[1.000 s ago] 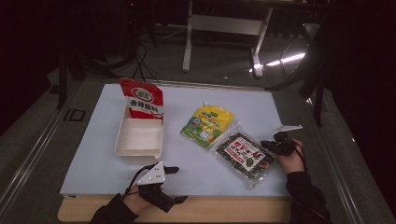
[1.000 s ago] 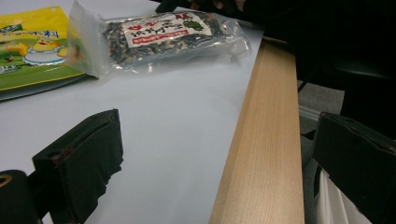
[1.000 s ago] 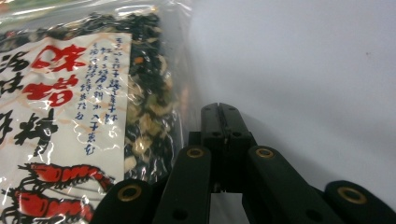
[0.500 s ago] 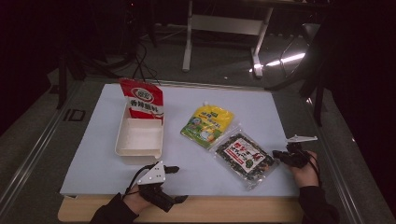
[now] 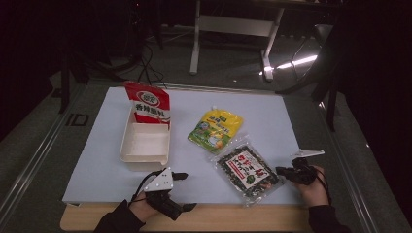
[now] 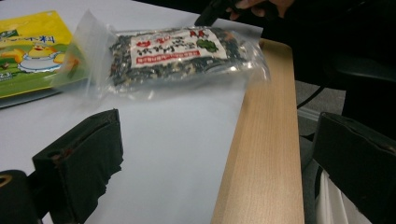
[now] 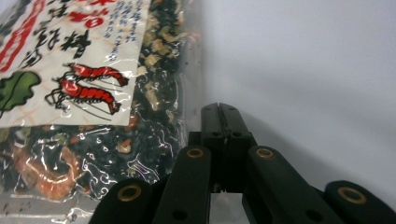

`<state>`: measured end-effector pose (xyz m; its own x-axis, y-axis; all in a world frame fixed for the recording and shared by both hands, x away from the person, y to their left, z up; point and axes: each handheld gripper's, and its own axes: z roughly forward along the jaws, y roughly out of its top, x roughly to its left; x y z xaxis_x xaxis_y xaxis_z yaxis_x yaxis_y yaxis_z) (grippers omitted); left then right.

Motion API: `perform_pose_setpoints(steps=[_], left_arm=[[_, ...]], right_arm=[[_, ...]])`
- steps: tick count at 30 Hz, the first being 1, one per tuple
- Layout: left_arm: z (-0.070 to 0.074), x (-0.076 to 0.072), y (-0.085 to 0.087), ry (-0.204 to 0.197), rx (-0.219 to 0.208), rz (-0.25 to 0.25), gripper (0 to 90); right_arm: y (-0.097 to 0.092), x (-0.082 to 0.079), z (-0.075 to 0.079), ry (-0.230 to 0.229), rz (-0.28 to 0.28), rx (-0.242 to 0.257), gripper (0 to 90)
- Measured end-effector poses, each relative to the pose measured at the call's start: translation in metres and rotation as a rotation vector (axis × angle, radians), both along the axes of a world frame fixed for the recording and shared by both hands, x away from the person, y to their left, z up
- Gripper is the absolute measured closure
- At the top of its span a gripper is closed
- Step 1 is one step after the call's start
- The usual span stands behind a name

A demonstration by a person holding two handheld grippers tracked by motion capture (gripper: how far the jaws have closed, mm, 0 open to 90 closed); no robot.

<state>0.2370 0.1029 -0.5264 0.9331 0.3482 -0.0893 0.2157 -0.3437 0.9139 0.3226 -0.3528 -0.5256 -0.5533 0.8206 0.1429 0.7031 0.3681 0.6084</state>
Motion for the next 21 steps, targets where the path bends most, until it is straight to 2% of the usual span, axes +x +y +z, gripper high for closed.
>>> perform_pose_setpoints(steps=[1, 7, 10, 12, 14, 16, 18, 19, 20, 21], left_arm=[[0.0, 0.0, -0.001, 0.001, -0.002, -0.002, 3.1], [0.0, 0.001, -0.002, 0.0, 0.0, -0.007, 3.1], [0.0, 0.001, -0.002, -0.001, -0.002, -0.006, 3.1], [0.0, 0.001, -0.002, -0.001, -0.001, -0.006, 3.1], [0.0, 0.001, -0.002, -0.001, 0.0, -0.006, 3.1], [0.0, 0.001, -0.002, -0.001, 0.0, -0.006, 3.1], [0.0, 0.001, -0.002, -0.001, 0.0, -0.006, 3.1], [0.0, 0.001, -0.002, 0.001, -0.001, -0.005, 3.1], [0.0, 0.001, -0.002, 0.003, -0.003, -0.004, 3.1], [0.0, 0.001, -0.002, 0.003, -0.001, -0.004, 3.1]], right_arm=[[0.009, -0.006, 0.0, 0.011, 0.031, 0.014, 90.0], [0.023, -0.014, 0.001, 0.033, 0.076, 0.028, 90.0], [0.027, -0.016, 0.004, 0.02, 0.081, -0.002, 90.0], [0.027, -0.015, 0.005, 0.024, 0.084, 0.017, 90.0], [0.025, -0.013, 0.01, 0.005, 0.081, 0.02, 89.2], [0.025, -0.01, 0.015, -0.02, 0.067, -0.003, 85.6], [0.025, -0.008, 0.017, -0.037, 0.079, 0.0, 85.5], [0.026, -0.005, 0.02, -0.039, 0.089, 0.004, 85.4], [0.03, 0.0, 0.025, -0.071, 0.136, -0.003, 80.2], [0.033, 0.003, 0.028, -0.082, 0.151, -0.005, 77.9]])
